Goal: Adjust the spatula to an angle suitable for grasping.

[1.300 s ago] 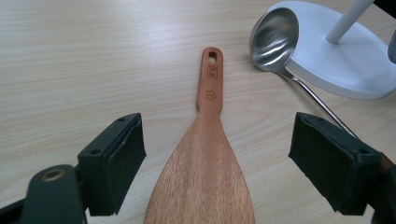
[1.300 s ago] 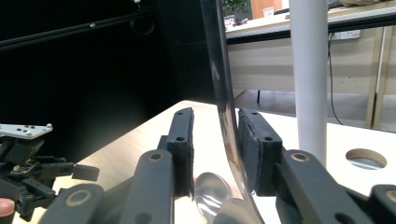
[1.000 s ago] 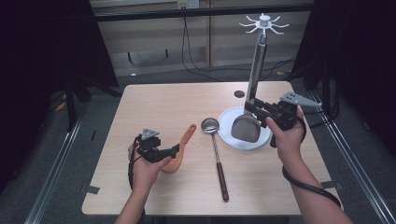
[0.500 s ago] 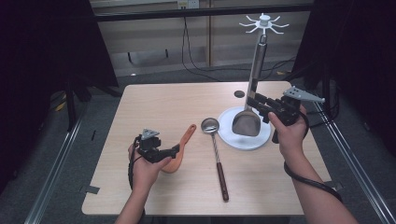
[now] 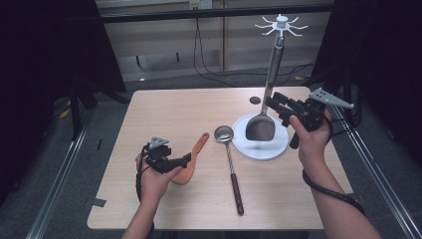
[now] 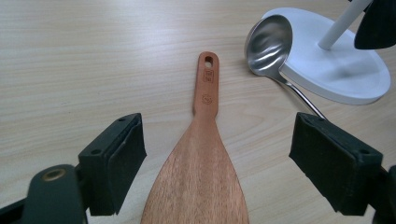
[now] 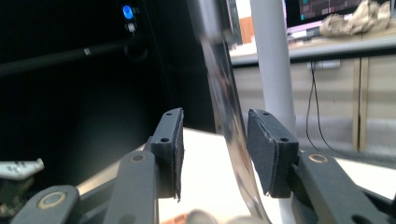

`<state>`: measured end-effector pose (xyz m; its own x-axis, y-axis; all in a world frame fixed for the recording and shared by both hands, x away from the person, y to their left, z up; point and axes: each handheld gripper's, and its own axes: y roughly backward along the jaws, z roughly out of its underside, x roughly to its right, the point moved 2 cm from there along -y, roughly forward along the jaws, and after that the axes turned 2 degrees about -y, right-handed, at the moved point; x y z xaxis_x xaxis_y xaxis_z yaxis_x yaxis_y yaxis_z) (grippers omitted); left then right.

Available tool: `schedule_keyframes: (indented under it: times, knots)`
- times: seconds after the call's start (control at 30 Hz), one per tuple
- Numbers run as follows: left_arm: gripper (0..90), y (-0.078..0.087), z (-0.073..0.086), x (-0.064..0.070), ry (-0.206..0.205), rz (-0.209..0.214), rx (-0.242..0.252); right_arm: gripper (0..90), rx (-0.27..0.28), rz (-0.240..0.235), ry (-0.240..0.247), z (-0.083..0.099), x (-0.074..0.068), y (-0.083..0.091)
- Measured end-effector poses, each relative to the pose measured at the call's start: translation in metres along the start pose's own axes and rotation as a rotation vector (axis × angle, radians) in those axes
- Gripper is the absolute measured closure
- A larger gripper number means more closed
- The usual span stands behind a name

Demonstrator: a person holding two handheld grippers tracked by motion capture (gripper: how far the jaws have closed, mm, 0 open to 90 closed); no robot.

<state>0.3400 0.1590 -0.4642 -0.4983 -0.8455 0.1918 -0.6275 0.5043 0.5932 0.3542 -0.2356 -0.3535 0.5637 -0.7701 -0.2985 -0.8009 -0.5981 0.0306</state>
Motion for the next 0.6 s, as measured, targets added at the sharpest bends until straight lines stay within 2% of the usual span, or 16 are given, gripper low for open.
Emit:
schedule_keyframes:
  times: [0.03,0.07,0.1,0.13,0.17,0.23,0.27,0.4,0.43,0.47,0.6]
  knots:
    - [17.6,0.000,0.000,0.000,0.000,0.001,0.000,54.4,0.011,0.004,-0.007,-0.002,-0.001,0.001]
    - [17.6,0.000,0.000,0.000,0.001,-0.001,-0.001,55.9,0.040,0.014,-0.010,-0.006,-0.001,0.003]
    - [17.6,0.000,0.001,-0.001,-0.001,-0.001,-0.004,57.8,0.082,-0.004,-0.028,-0.013,-0.002,0.006]
    - [17.7,0.000,0.001,-0.001,-0.003,-0.002,-0.005,60.8,0.093,0.010,-0.024,-0.017,-0.003,0.008]
    - [17.8,0.000,0.001,-0.001,-0.003,-0.002,-0.005,60.8,0.093,0.010,-0.024,-0.017,-0.003,0.008]
    - [17.8,0.000,0.001,-0.001,-0.004,-0.002,-0.004,67.3,0.114,0.005,-0.020,-0.025,-0.004,0.009]
    - [17.9,0.000,0.001,-0.001,0.000,-0.003,-0.001,75.4,0.115,0.036,0.003,-0.031,-0.004,0.009]
    - [17.8,0.000,0.000,-0.001,0.003,-0.003,0.004,86.1,0.125,0.071,0.034,-0.046,-0.006,0.007]
    - [17.8,0.000,0.000,-0.001,0.003,-0.003,0.004,86.1,0.125,0.071,0.034,-0.046,-0.006,0.007]
    - [17.8,0.001,0.000,-0.002,-0.003,-0.005,0.000,90.0,0.129,0.079,0.055,-0.054,-0.009,0.006]
    - [17.5,0.000,0.000,-0.002,-0.001,-0.005,0.000,90.0,0.144,0.089,0.056,-0.065,-0.011,0.004]
